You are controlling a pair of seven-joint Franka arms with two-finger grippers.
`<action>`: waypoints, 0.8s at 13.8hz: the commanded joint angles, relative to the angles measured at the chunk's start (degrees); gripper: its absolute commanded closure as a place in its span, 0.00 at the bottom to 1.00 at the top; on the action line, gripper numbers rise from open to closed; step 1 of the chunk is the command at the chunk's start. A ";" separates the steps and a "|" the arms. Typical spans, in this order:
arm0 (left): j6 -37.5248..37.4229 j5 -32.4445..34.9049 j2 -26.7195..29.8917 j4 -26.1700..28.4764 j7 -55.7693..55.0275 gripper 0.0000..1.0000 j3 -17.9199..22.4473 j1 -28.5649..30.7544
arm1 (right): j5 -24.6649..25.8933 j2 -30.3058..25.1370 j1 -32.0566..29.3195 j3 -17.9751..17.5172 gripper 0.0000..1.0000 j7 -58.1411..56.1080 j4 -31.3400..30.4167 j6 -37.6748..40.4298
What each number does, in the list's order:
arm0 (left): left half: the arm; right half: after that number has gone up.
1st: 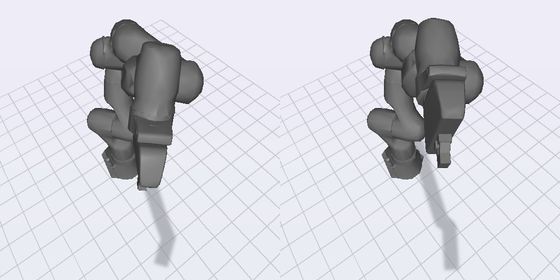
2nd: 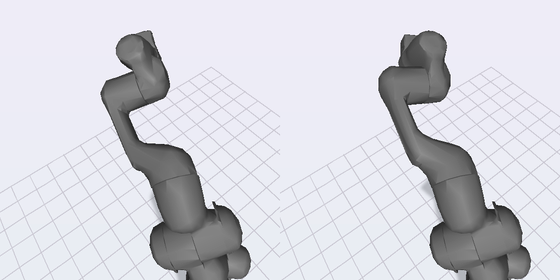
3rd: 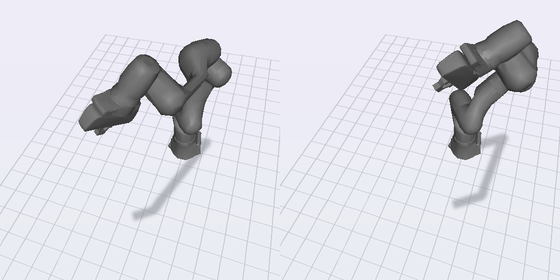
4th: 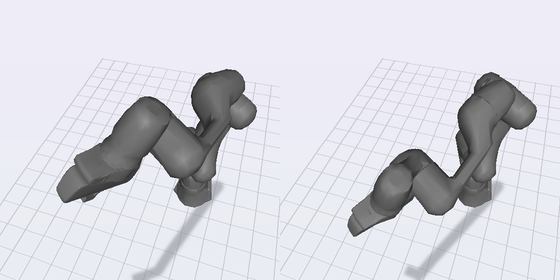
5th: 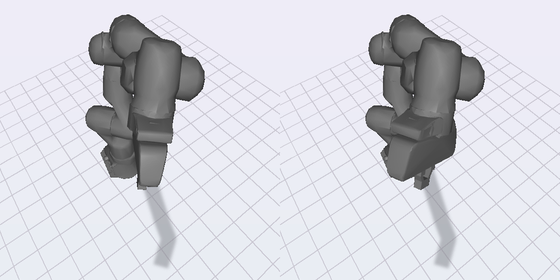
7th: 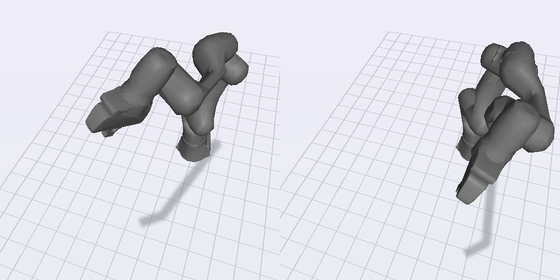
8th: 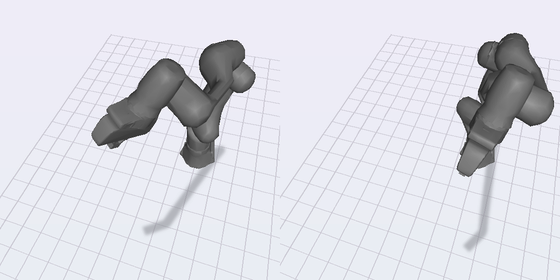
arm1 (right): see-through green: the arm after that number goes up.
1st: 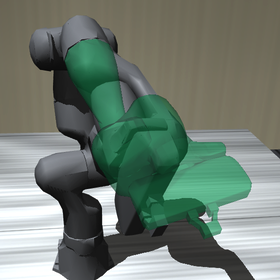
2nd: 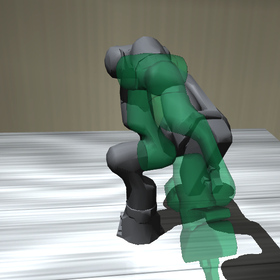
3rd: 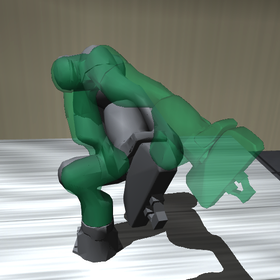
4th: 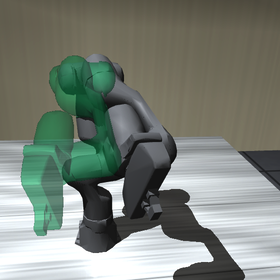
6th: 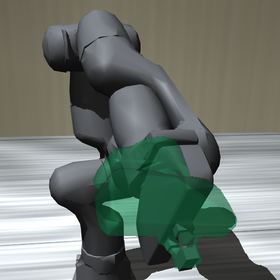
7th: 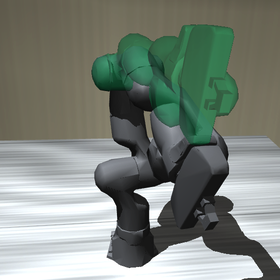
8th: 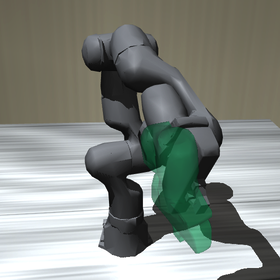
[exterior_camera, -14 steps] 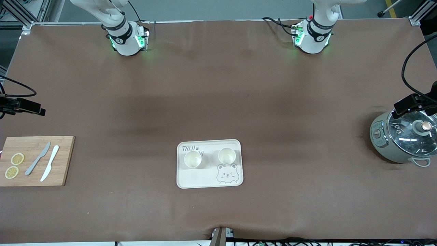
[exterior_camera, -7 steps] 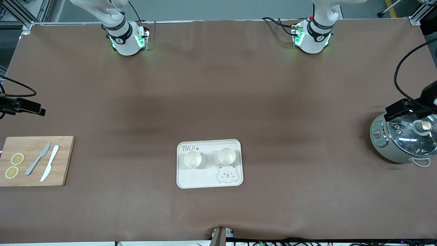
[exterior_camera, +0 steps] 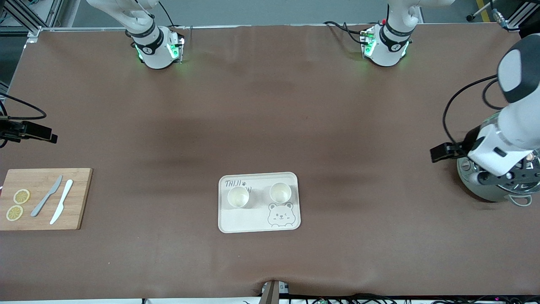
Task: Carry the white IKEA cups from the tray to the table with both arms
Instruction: 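Reach the right gripper and the left gripper toward the cups on the tray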
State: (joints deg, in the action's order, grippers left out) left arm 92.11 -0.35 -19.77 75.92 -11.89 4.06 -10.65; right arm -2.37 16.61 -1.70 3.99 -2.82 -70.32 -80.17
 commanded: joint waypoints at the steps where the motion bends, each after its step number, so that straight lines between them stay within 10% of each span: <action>1: 1.93 -1.40 -2.90 -0.78 -6.71 0.00 -0.11 -2.26 | -0.53 -0.44 1.78 -0.48 0.00 0.88 -0.69 -2.44; 11: 19.14 -2.90 -13.44 -1.13 -35.89 0.00 -0.02 -14.74 | -4.14 5.70 11.36 -0.48 0.00 8.00 -0.69 -14.82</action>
State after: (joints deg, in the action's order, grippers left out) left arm 108.44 -2.45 -31.39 75.91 -44.11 3.68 -23.78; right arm -5.83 21.24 8.44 3.26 4.32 -71.23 -92.99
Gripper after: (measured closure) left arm 0.000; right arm 0.000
